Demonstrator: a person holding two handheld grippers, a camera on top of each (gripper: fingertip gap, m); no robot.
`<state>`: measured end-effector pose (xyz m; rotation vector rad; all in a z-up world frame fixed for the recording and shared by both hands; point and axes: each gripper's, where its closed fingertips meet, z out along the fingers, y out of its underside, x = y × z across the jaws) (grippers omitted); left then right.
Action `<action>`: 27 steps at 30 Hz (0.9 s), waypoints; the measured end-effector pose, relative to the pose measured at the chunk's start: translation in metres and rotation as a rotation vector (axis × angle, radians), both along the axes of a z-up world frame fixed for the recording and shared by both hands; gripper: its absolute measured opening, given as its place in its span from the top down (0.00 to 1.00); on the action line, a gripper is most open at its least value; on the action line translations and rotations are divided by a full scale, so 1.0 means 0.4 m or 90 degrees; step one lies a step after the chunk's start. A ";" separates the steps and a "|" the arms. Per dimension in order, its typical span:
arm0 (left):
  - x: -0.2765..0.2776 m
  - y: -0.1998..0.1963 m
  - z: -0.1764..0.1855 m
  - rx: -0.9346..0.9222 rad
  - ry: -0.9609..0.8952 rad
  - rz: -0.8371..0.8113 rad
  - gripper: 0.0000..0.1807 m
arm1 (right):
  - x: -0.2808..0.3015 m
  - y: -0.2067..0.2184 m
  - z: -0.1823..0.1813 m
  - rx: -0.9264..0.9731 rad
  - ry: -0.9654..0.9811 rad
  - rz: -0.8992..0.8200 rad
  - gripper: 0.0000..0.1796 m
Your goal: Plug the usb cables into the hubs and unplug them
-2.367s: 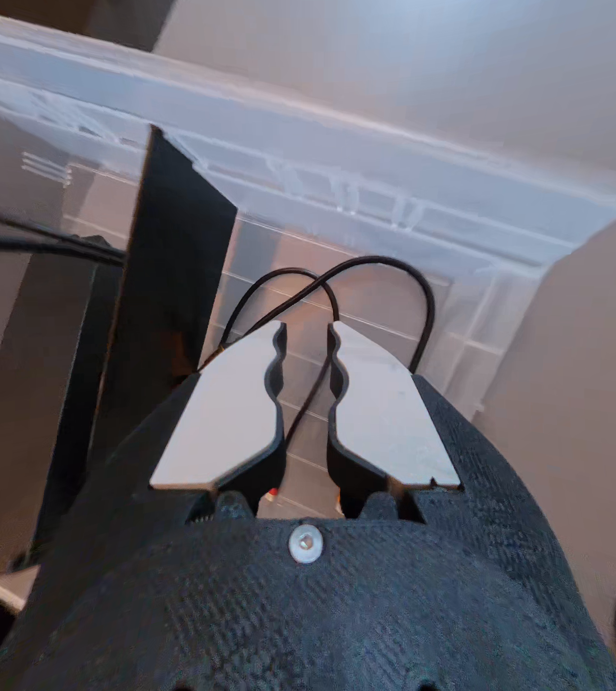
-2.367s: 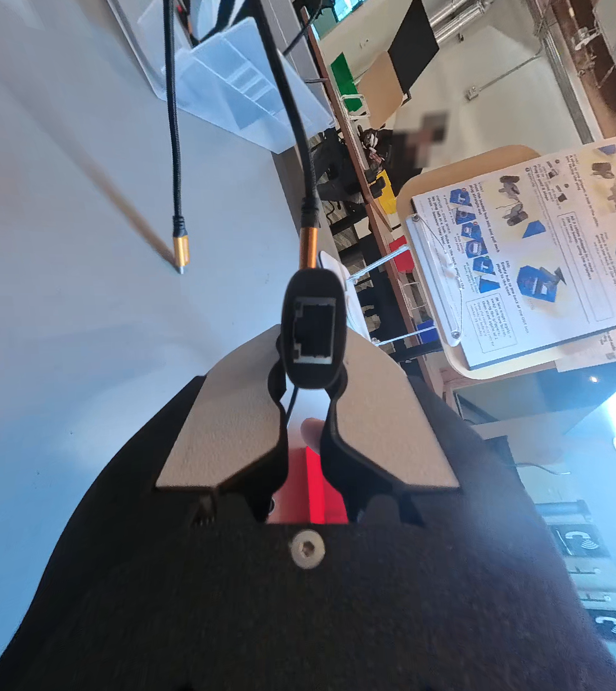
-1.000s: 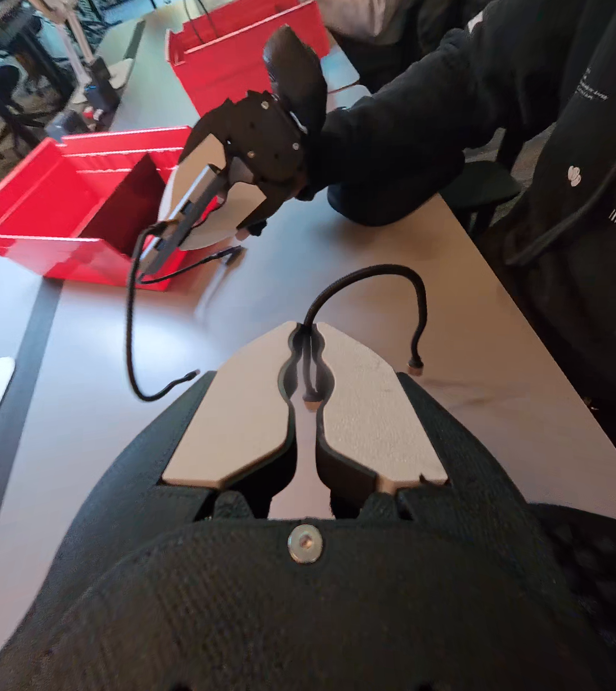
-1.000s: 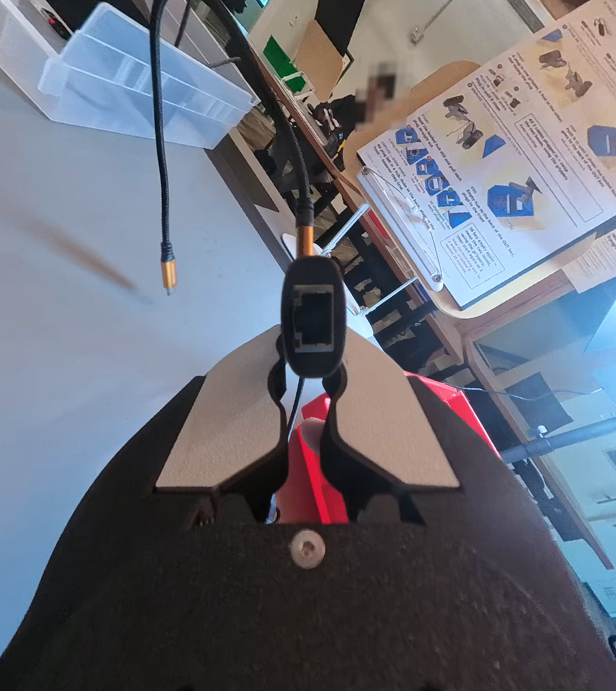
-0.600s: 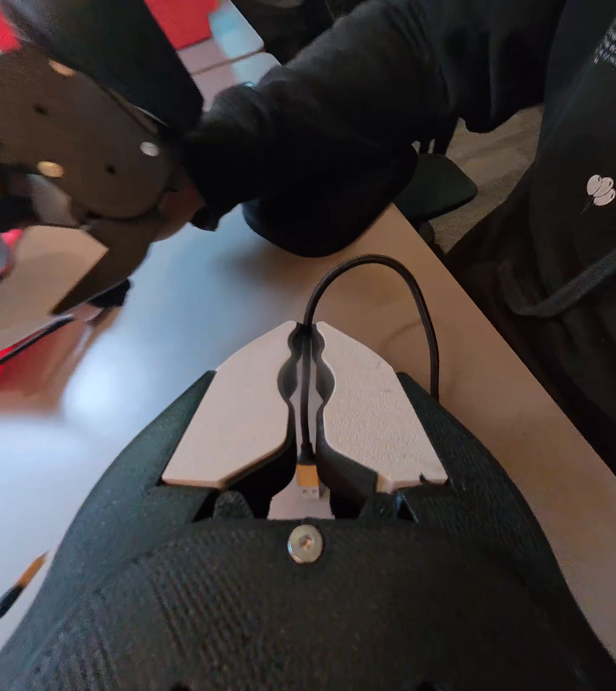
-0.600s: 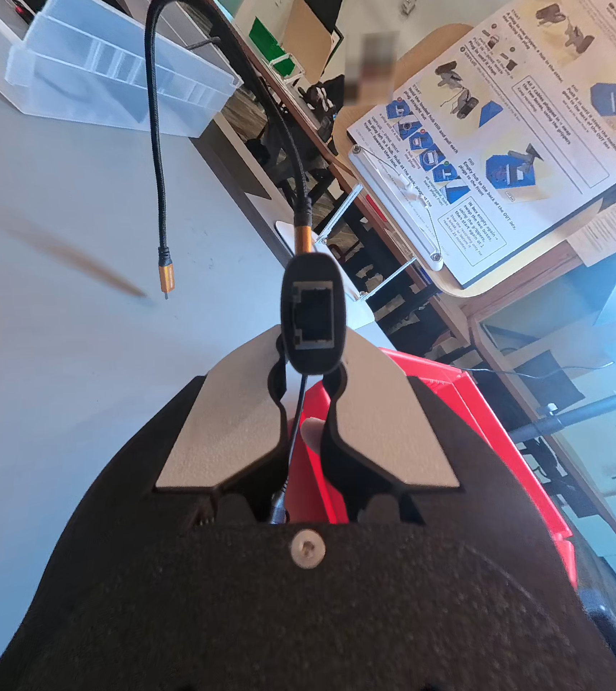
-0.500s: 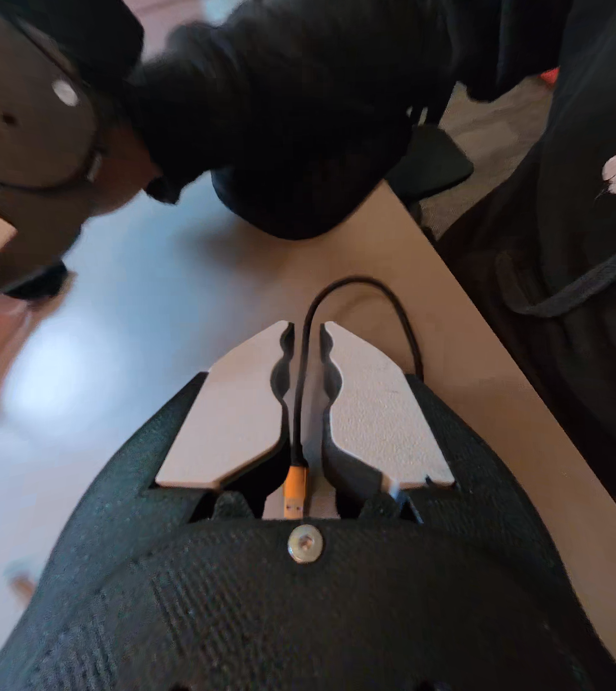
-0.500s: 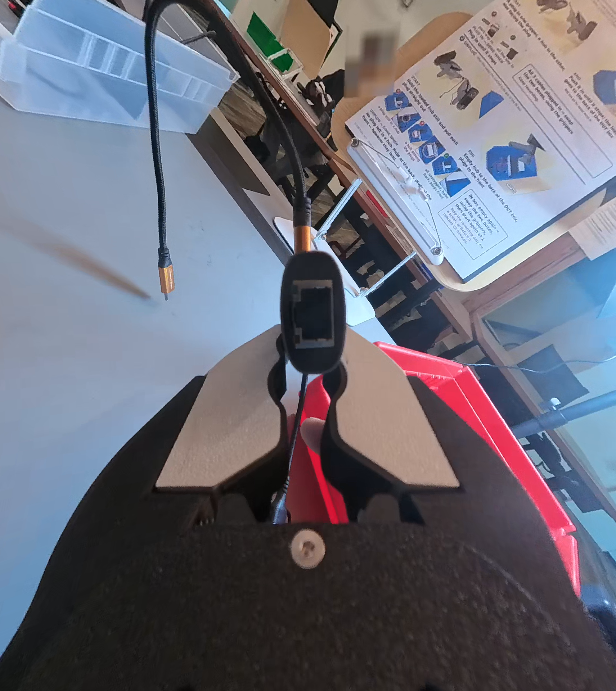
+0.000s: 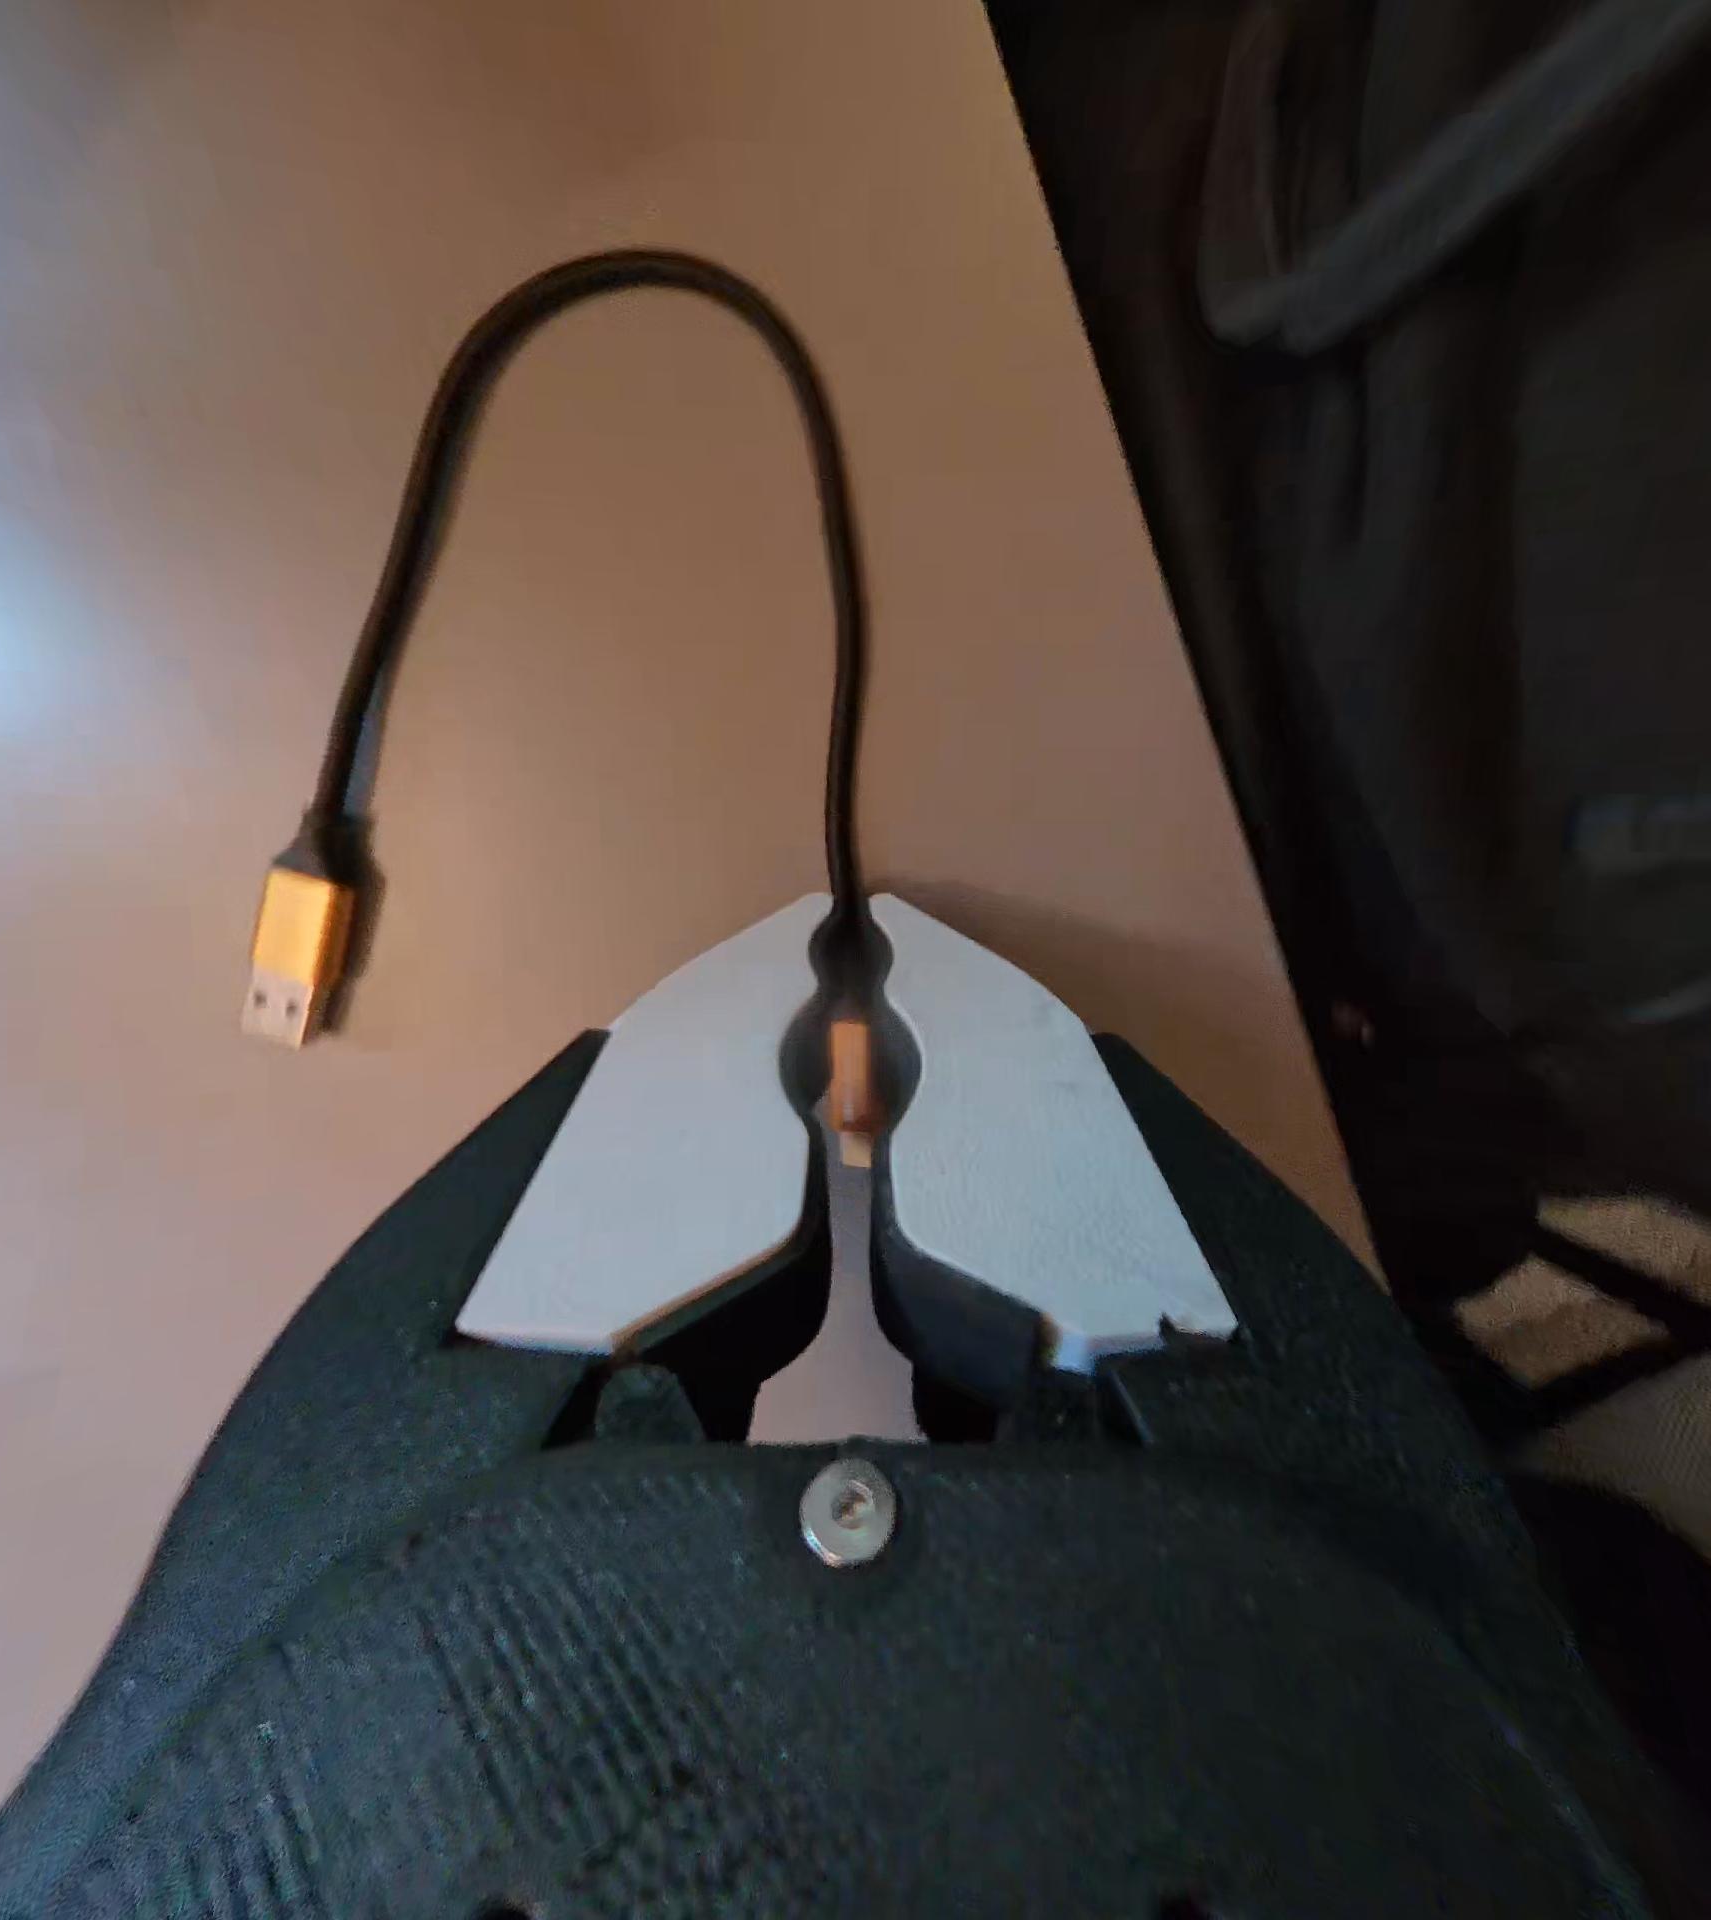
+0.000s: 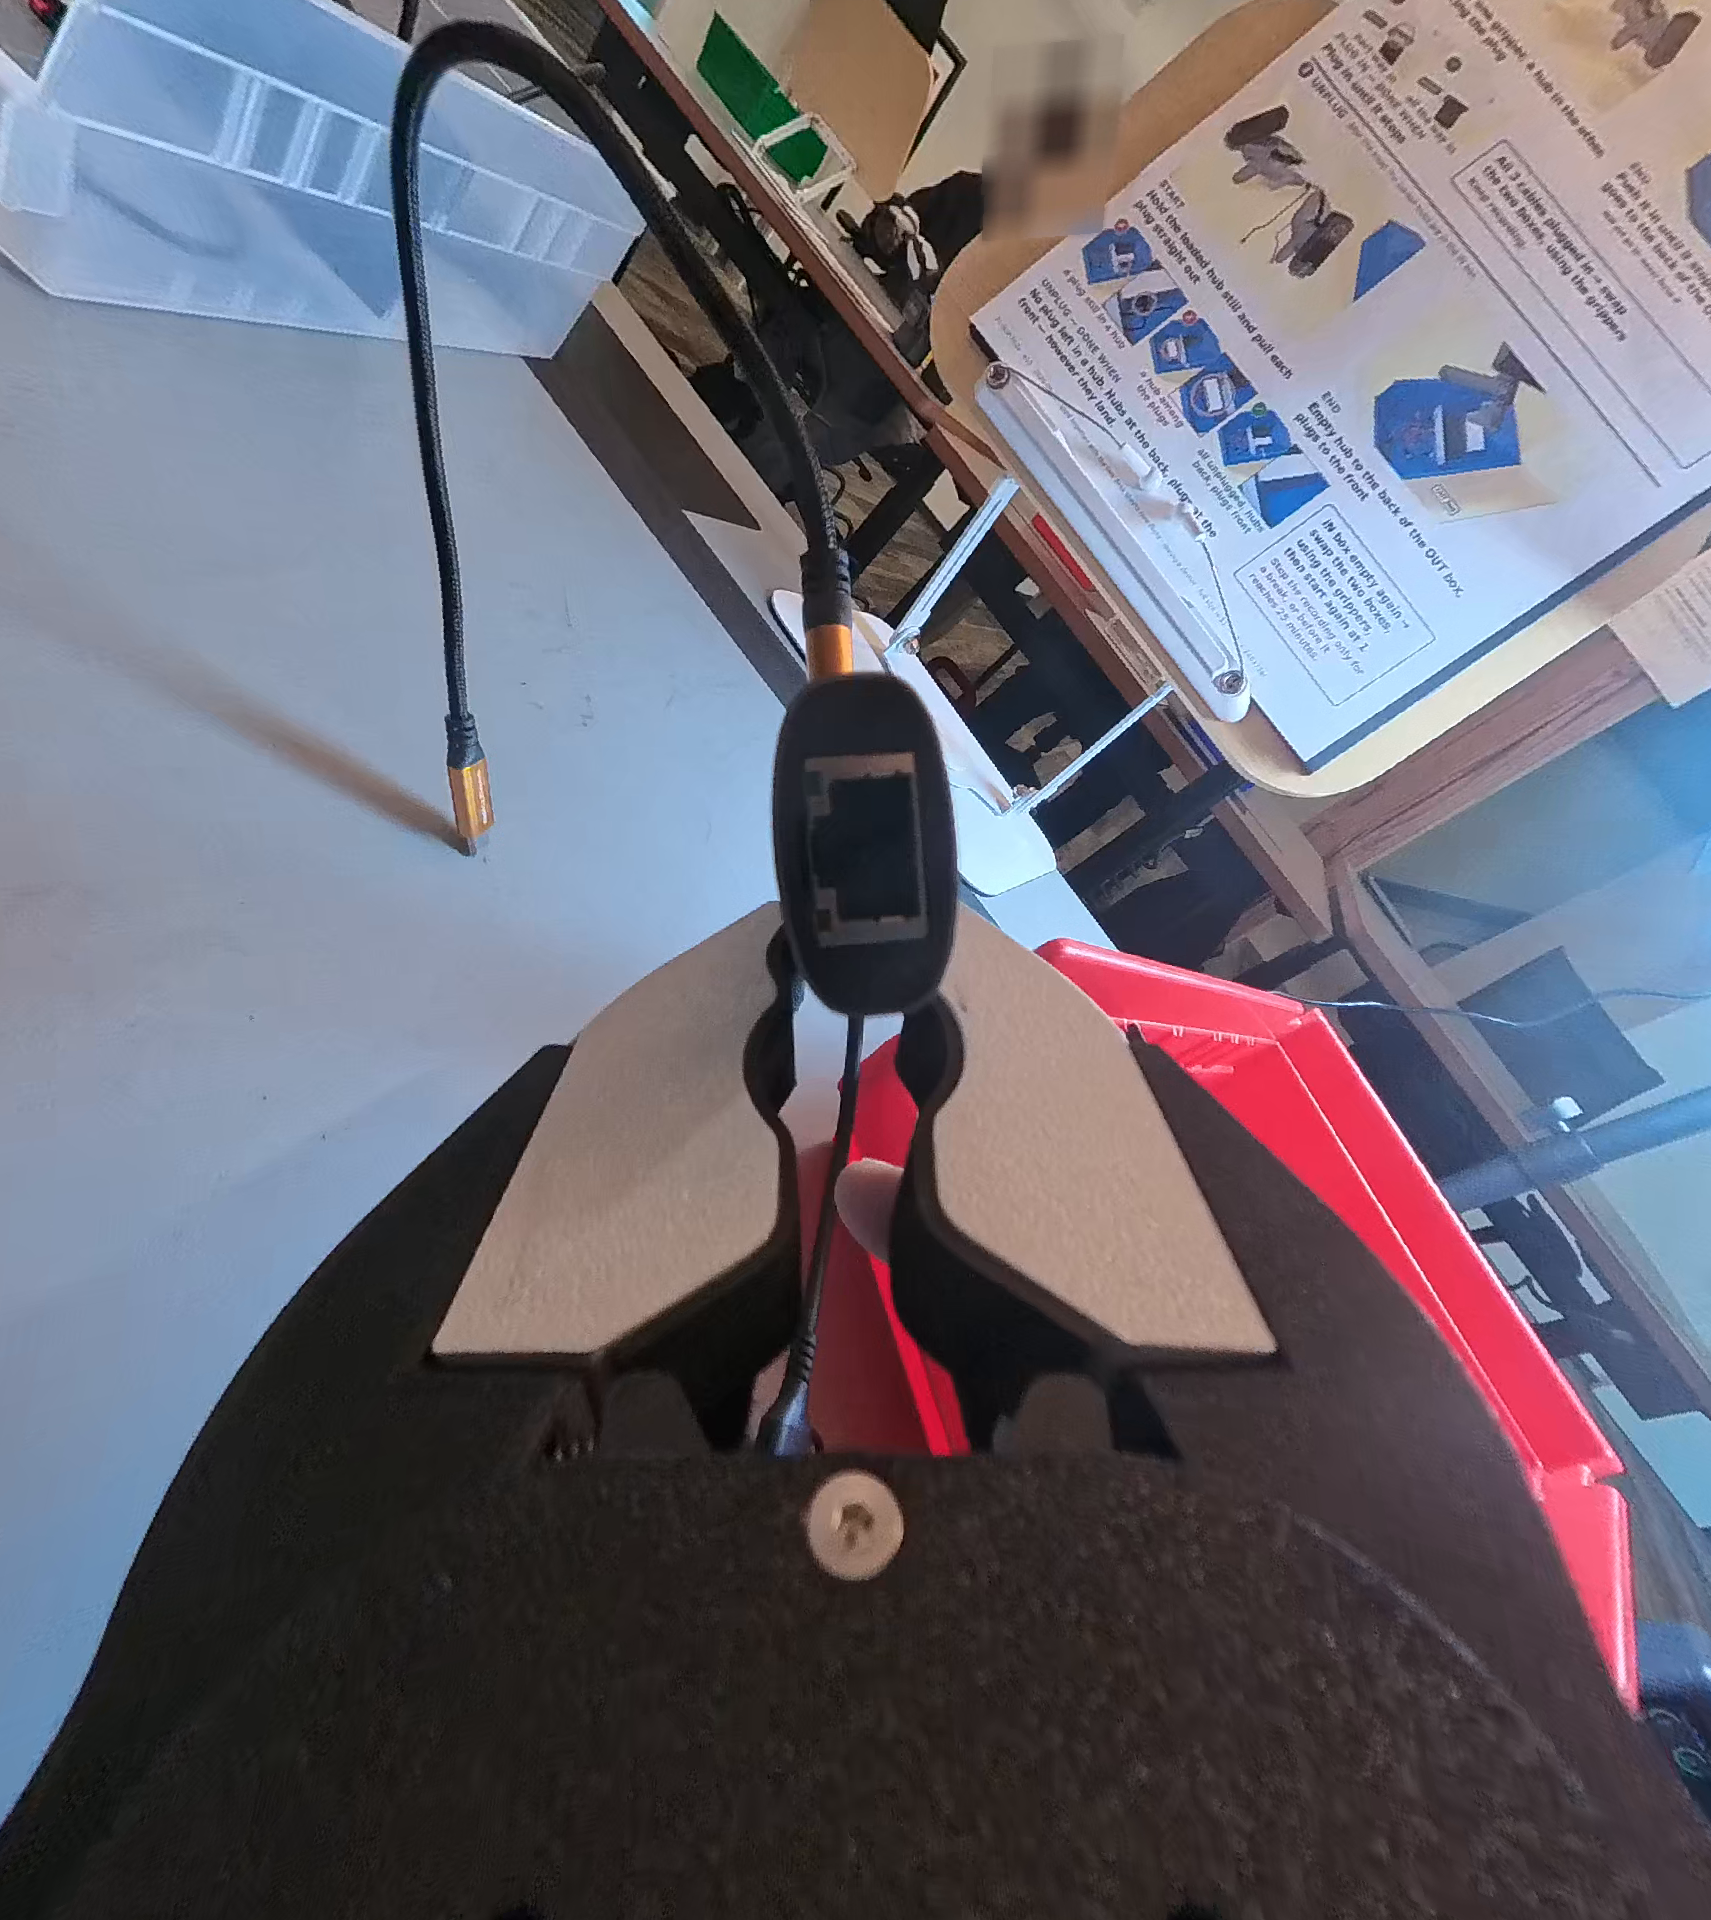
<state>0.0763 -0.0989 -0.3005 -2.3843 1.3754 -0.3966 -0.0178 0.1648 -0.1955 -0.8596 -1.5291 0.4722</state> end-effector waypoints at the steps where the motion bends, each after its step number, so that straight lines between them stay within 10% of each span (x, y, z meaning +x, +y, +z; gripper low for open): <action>1: -0.035 -0.005 0.002 0.002 0.029 -0.008 1.00 | 0.001 0.001 0.002 -0.002 0.002 -0.001 0.92; 8: -0.447 0.151 0.069 0.192 0.277 0.343 0.99 | 0.004 0.008 0.006 -0.014 0.006 -0.003 0.92; 14: -0.192 0.174 0.065 0.061 -0.089 0.461 0.89 | 0.003 0.009 0.001 -0.016 0.000 -0.004 0.92; 22: -0.121 0.180 -0.007 0.065 -0.014 0.439 0.89 | 0.005 0.003 0.007 -0.017 0.004 0.000 0.92; 27: -0.178 0.123 -0.007 0.075 0.080 0.177 0.97 | 0.005 -0.014 0.007 -0.001 0.005 0.021 0.92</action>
